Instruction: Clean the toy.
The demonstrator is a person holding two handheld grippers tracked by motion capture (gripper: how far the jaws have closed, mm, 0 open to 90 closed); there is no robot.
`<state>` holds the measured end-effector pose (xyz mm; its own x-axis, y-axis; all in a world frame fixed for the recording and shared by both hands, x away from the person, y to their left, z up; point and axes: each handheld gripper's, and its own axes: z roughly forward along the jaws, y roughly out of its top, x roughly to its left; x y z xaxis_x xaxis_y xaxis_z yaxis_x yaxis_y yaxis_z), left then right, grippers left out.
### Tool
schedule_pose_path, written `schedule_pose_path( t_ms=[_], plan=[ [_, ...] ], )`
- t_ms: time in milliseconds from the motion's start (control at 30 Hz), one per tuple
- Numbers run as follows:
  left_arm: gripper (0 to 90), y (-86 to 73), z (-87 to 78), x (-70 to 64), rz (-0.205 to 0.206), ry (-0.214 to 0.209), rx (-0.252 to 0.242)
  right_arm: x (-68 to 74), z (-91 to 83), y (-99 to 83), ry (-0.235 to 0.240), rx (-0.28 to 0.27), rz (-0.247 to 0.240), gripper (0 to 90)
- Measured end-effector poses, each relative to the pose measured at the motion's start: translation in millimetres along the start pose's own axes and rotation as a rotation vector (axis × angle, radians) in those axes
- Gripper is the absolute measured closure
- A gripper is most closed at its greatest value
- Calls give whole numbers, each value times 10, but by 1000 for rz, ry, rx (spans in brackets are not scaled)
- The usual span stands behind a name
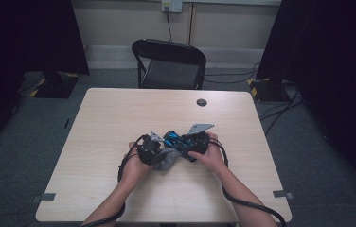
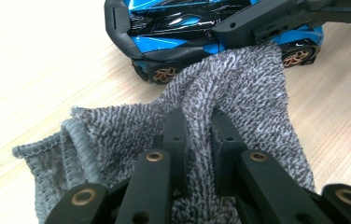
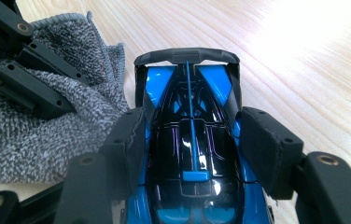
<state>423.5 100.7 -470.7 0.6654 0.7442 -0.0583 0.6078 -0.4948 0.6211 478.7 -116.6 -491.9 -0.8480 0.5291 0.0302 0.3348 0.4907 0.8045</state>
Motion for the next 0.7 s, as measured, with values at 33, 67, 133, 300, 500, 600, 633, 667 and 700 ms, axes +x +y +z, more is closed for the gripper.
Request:
schedule_pose_path(
  t_ms=[33, 67, 133, 300, 500, 600, 633, 667, 700],
  plan=[
    [796, 2, -7, 8, 1, 1, 2, 0, 0, -1, 0, -1, 0, 421],
    [795, 1, -12, 13, -5, 0, 0, 0, -1, -3, 1, -2, 1, 421],
    [796, -3, -23, 27, -7, 5, 1, 0, -2, -4, 1, -2, 0, 421],
    [795, -12, -32, 56, -16, 3, -5, -2, -1, -10, 0, -8, -3, 421],
    [795, 7, -54, 61, -9, 12, -5, -3, -5, -13, 1, -8, -1, 422],
    [795, 10, -70, 68, -7, 13, 0, -5, -5, -13, 2, -9, -1, 421],
    [795, 7, -69, 68, -6, 14, -1, -4, -5, -15, 2, -11, 0, 422],
    [795, 4, -66, 68, -6, 14, 0, -3, -3, -17, 2, -14, 0, 422],
    [795, 2, -63, 68, -7, 14, 2, -3, -4, -18, 2, -14, 0, 421]
  ],
)
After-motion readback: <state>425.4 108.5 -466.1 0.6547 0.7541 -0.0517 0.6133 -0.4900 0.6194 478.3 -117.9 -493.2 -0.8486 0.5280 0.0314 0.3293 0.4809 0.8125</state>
